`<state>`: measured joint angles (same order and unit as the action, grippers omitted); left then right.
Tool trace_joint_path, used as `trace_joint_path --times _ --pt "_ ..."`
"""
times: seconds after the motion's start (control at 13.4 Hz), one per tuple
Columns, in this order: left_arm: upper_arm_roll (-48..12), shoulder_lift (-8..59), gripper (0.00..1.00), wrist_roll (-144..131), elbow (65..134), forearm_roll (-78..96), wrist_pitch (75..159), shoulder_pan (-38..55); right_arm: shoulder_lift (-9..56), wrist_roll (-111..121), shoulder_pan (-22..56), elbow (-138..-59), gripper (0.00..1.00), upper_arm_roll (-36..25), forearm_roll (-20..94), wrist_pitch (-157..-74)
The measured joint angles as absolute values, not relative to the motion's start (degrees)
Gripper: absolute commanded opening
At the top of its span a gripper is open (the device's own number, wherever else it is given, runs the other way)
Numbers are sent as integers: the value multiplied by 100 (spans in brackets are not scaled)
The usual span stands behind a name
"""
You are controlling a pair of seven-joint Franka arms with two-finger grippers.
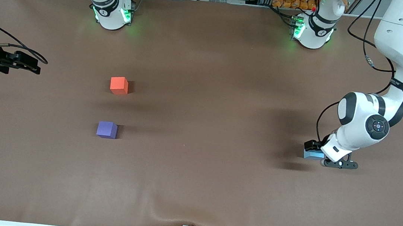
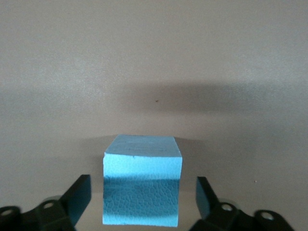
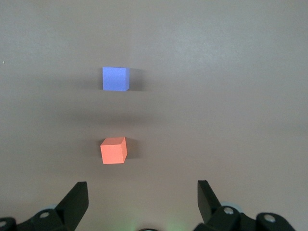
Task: Place blue block between orange and purple blocks
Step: 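Close the left gripper on the light blue cube, then carry the cube with the left gripper while the right gripper approaches it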
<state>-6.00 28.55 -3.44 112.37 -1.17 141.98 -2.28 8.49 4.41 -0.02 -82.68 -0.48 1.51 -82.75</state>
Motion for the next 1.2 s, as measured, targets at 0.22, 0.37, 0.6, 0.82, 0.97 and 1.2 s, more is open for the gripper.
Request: trace_joint_path --times 0.22,0.37,0.6,0.82,0.97,1.2 --pt "-598 2973 10 -334 11236 -117 14271 -228 866 441 0 -8280 100 -46 151 -8281" --pt "-596 2989 0 -329 11230 -117 14276 -229 888 441 0 -8283 100 -45 151 -8283" --pt "-624 2982 0 -235 11209 -127 14278 -221 914 440 3 -8284 100 -41 151 -8307" --pt "-768 2903 0 -38 11044 -127 14265 48 923 438 3 -8285 100 -40 151 -8317" --pt "-817 2820 0 -113 10795 -127 14016 467 935 438 3 -8287 100 -40 151 -8322" --pt "-836 2763 0 -595 10163 -125 13347 1079 954 438 3 -8289 100 -40 151 -8342"
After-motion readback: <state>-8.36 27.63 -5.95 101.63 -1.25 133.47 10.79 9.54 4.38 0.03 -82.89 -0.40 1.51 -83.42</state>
